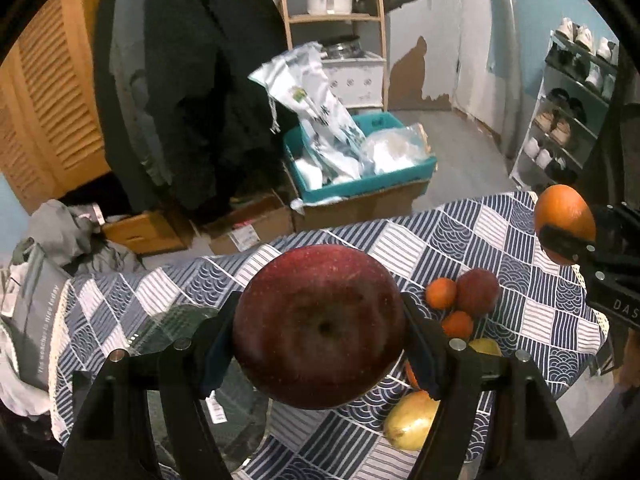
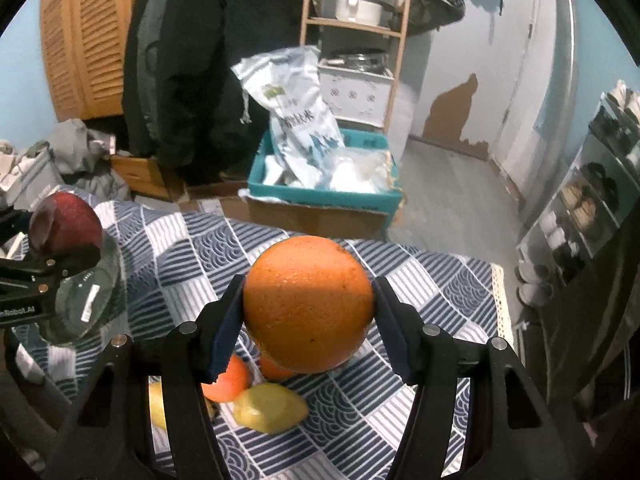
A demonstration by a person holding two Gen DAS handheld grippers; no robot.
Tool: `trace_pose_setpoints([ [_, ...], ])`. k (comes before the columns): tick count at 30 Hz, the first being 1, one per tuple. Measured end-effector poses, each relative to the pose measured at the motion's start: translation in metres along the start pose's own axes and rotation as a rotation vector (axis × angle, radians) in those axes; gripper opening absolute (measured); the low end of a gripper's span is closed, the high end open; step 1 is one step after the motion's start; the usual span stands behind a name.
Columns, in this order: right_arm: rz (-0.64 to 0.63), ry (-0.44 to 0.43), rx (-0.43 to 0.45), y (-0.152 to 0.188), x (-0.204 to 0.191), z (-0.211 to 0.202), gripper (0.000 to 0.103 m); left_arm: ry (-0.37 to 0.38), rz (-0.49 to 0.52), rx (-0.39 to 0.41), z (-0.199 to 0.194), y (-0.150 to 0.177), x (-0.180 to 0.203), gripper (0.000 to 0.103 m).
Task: Organize fruits
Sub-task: 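Close the left tool on the red apple while the right tool grips the orange, lift both, then carry the red apple and orange over the glass bowl with both tools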
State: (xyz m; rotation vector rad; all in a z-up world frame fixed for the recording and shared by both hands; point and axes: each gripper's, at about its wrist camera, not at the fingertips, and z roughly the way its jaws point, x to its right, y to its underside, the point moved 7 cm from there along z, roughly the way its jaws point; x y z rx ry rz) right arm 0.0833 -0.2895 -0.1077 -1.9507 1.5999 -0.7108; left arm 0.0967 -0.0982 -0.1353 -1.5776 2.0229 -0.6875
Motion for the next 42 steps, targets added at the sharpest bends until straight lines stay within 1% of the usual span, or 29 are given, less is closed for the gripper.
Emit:
trace_pose_setpoints([
  [5, -0.021, -0.024, 0.021, -0.011, -0.017, -0.005, 0.062, 0.002, -0.035, 0.012, -0.010, 0.001, -0.018, 0.076],
  [12, -0.055, -0.067, 0.049, -0.030, -0.050, -0.007, 0.062, -0.021, -0.077, 0.022, -0.019, 0.004, -0.046, 0.076],
  [15, -0.075, -0.089, 0.055, -0.038, -0.069, -0.006, 0.062, -0.052, -0.087, 0.034, -0.023, 0.008, -0.062, 0.076],
  [23, -0.127, -0.140, 0.051, -0.051, -0.114, 0.004, 0.062, -0.091, -0.151, 0.033, -0.029, 0.021, -0.103, 0.076],
  [26, -0.148, -0.160, 0.044, -0.054, -0.131, 0.010, 0.062, -0.098, -0.178, 0.026, -0.027, 0.027, -0.119, 0.076],
  [31, -0.183, -0.190, 0.030, -0.057, -0.158, 0.022, 0.062, -0.129, -0.220, 0.006, -0.021, 0.038, -0.144, 0.076],
  [42, -0.223, -0.252, -0.022, -0.057, -0.205, 0.046, 0.062, -0.177, -0.275, -0.050, -0.007, 0.061, -0.180, 0.076],
])
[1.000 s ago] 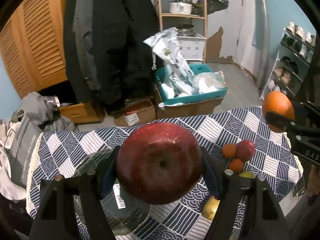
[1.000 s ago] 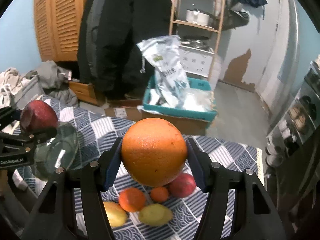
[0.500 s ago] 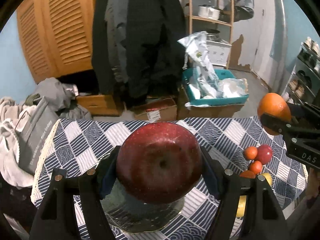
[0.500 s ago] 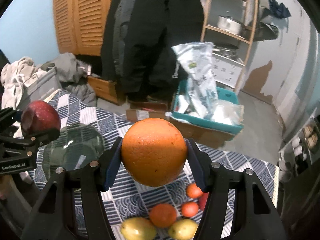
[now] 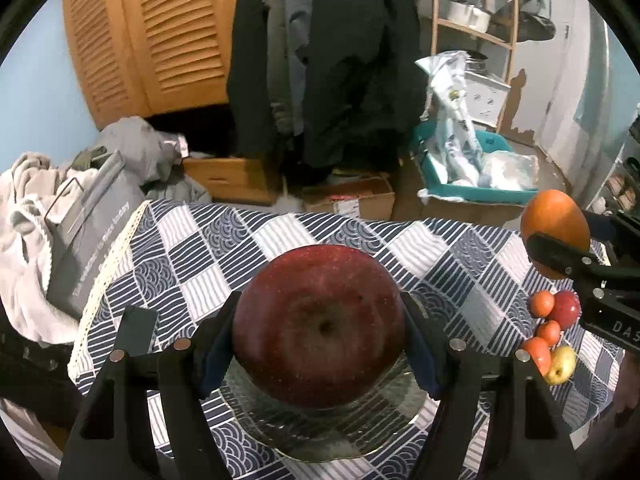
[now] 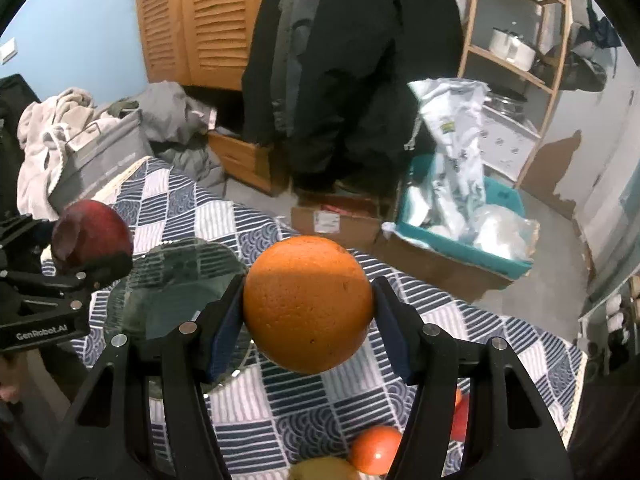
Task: Organize fruits
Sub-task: 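Carry the red apple and orange over the glass bowl with both tools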
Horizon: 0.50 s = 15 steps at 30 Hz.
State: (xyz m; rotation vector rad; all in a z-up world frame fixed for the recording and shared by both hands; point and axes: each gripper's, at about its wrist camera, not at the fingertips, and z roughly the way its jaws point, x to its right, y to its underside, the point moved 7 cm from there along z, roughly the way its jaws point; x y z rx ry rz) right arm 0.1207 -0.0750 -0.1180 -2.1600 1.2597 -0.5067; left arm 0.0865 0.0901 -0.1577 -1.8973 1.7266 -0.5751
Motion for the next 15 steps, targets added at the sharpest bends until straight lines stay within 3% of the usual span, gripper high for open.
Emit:
trace_pose_setpoints([
  [15, -0.034, -0.072, -0.090, 0.001, -0.040, 0.054, 0.062, -0.059, -0.042, -0.116, 0.036, 0.030, -0.035, 0.076],
])
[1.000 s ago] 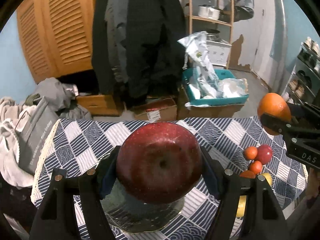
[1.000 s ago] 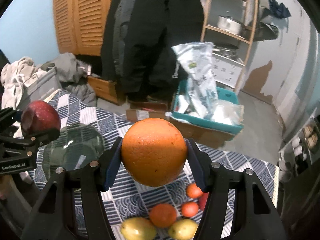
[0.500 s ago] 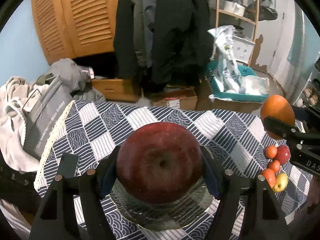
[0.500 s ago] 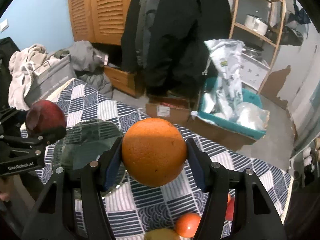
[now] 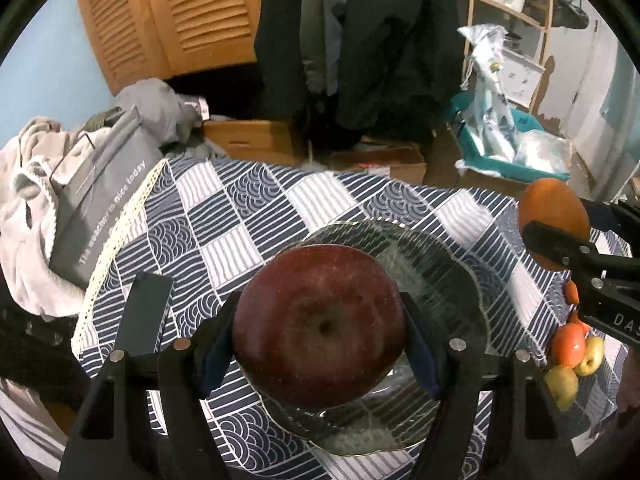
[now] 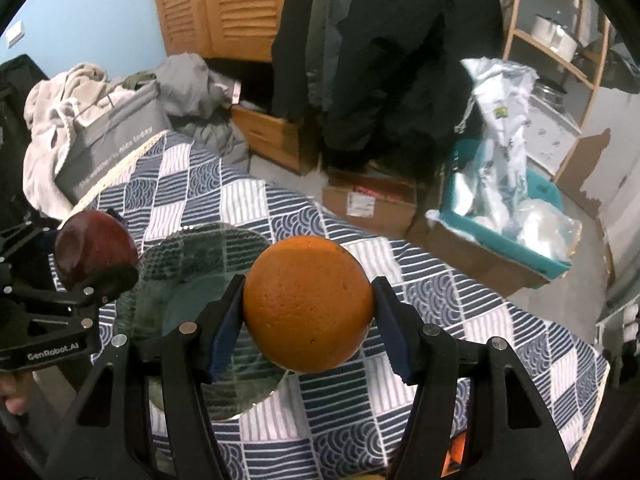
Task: Organize fruits
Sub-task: 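Carry the red apple and orange over the glass bowl with both tools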
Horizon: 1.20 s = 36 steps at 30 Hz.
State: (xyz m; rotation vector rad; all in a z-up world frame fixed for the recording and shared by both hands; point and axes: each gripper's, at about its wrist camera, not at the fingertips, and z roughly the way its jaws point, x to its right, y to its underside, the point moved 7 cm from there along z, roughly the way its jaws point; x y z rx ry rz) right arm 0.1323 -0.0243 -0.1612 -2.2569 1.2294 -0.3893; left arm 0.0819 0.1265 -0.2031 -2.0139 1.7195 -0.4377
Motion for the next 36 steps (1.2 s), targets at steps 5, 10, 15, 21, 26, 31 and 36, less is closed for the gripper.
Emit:
trace_pose_setpoints([
  [5, -0.005, -0.022, -0.055, 0.008, -0.009, 0.024, 0.062, -0.010, -0.015, -0.054, 0.018, 0.010, -0.008, 0.076],
  [10, -0.013, -0.052, -0.104, 0.017, -0.020, 0.043, 0.062, -0.027, -0.018, -0.099, 0.033, 0.021, -0.014, 0.076],
  [15, -0.024, -0.071, -0.149, 0.027, -0.030, 0.059, 0.062, -0.053, -0.004, -0.150, 0.050, 0.036, -0.018, 0.076],
  [21, -0.040, -0.084, -0.191, 0.038, -0.037, 0.074, 0.062, -0.026, -0.038, -0.210, 0.066, 0.048, -0.023, 0.076],
  [26, -0.057, -0.090, -0.228, 0.048, -0.043, 0.085, 0.062, -0.026, -0.012, -0.249, 0.074, 0.059, -0.017, 0.076],
  [31, -0.065, -0.095, -0.254, 0.054, -0.045, 0.090, 0.062, -0.006, -0.012, -0.294, 0.080, 0.067, -0.016, 0.076],
  [36, -0.071, -0.096, -0.274, 0.060, -0.047, 0.092, 0.062, 0.004, -0.034, -0.321, 0.083, 0.073, -0.020, 0.076],
])
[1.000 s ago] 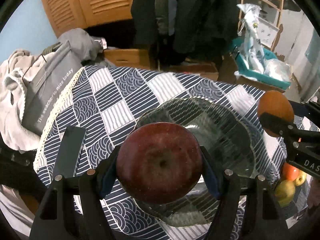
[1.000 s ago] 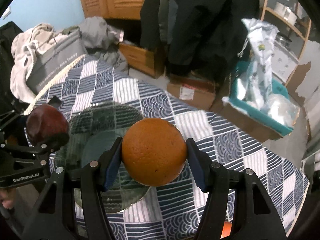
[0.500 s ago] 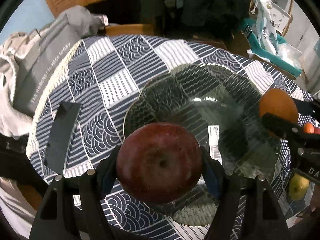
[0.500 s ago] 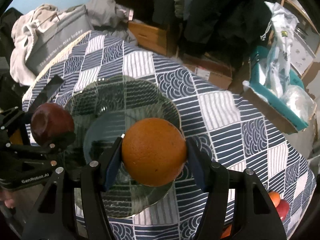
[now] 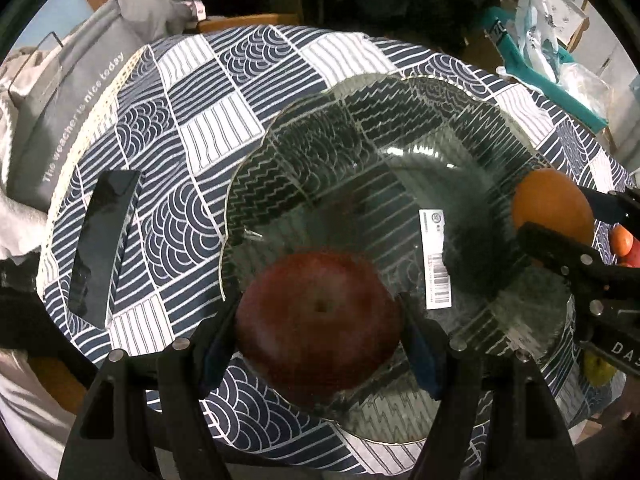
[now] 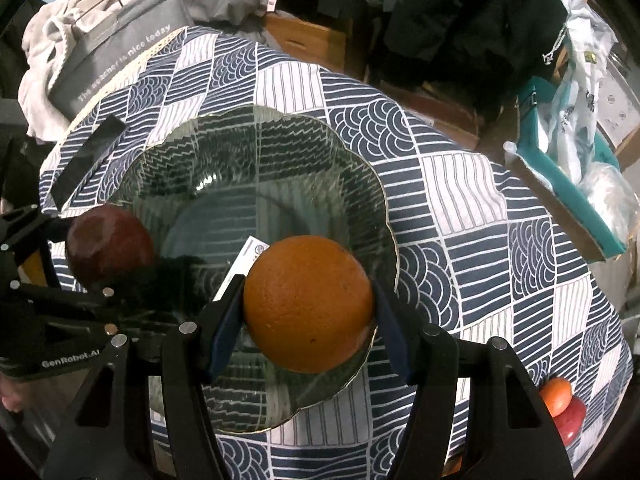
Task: Organize fruits
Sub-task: 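Carry the red apple and orange over the glass bowl with both tools, then open both tools to drop the apple and orange into the glass bowl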
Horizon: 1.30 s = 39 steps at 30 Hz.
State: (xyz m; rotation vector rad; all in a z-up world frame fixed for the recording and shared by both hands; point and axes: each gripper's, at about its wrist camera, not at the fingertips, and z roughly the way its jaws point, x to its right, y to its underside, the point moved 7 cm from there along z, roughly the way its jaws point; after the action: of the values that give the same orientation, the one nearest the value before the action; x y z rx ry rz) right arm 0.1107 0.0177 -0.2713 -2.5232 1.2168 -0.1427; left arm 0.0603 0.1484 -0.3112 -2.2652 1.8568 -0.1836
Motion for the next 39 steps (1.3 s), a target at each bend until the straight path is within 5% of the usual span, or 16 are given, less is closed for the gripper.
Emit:
trace_pose_setpoints([
  [20, 0.005, -0.064, -0.065, 0.009, -0.011, 0.011, 0.065, -0.013, 0.016, 0.066, -0.024, -0.004, -0.003, 0.082],
  [30, 0.040, -0.080, 0.054, -0.010, -0.011, -0.027, 0.068, -0.020, 0.039, 0.109, -0.040, -0.005, 0.002, 0.082],
  [39, 0.095, 0.000, 0.132, -0.016, 0.012, -0.070, 0.068, 0.028, 0.045, 0.163, -0.069, -0.011, 0.016, 0.082],
])
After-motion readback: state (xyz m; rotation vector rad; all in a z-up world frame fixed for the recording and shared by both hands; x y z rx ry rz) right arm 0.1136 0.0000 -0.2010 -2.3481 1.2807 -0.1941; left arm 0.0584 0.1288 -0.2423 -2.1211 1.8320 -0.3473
